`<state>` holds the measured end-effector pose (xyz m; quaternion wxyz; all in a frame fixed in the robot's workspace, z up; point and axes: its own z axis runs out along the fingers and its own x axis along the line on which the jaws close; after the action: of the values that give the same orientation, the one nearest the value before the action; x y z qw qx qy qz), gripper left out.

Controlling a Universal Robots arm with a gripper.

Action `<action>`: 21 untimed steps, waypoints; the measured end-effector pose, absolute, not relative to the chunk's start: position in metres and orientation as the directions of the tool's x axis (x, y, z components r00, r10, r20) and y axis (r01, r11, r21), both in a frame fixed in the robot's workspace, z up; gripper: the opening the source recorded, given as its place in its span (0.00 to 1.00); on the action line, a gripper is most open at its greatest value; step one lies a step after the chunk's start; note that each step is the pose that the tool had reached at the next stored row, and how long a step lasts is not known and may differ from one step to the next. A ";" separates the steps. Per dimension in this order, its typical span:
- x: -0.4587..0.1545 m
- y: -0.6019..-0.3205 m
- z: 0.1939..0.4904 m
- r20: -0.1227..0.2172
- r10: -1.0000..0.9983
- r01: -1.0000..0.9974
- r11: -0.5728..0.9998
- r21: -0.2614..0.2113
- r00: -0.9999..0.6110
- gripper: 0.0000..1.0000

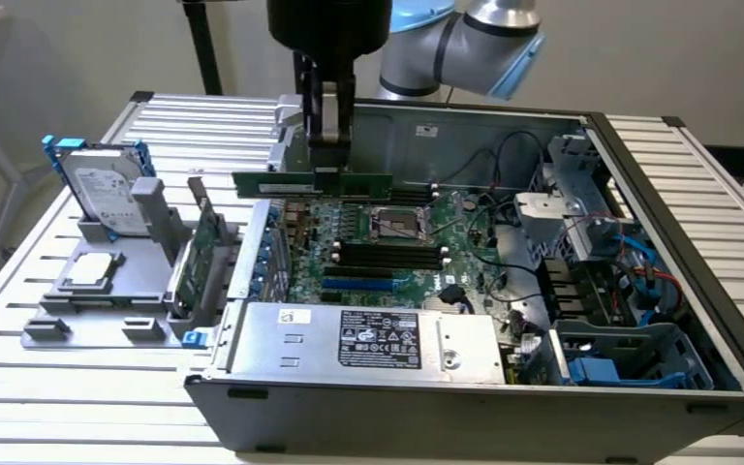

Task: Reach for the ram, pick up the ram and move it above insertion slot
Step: 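Pick up the ram and move it above insertion slot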

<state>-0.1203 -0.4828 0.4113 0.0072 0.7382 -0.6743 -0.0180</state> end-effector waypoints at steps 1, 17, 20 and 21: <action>-0.116 -0.481 0.410 -0.017 -0.996 -0.995 -0.090 0.035 0.090 0.13; -0.070 -0.428 0.391 -0.017 -0.996 -0.995 -0.090 0.035 0.090 0.13; -0.063 -0.420 0.390 -0.017 -0.996 -0.995 -0.091 0.035 0.090 0.13; -0.061 -0.417 0.390 -0.017 -0.996 -0.995 -0.091 0.035 0.090 0.13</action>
<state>-0.0608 -0.4173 0.3895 0.0072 0.7382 -0.6743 -0.0180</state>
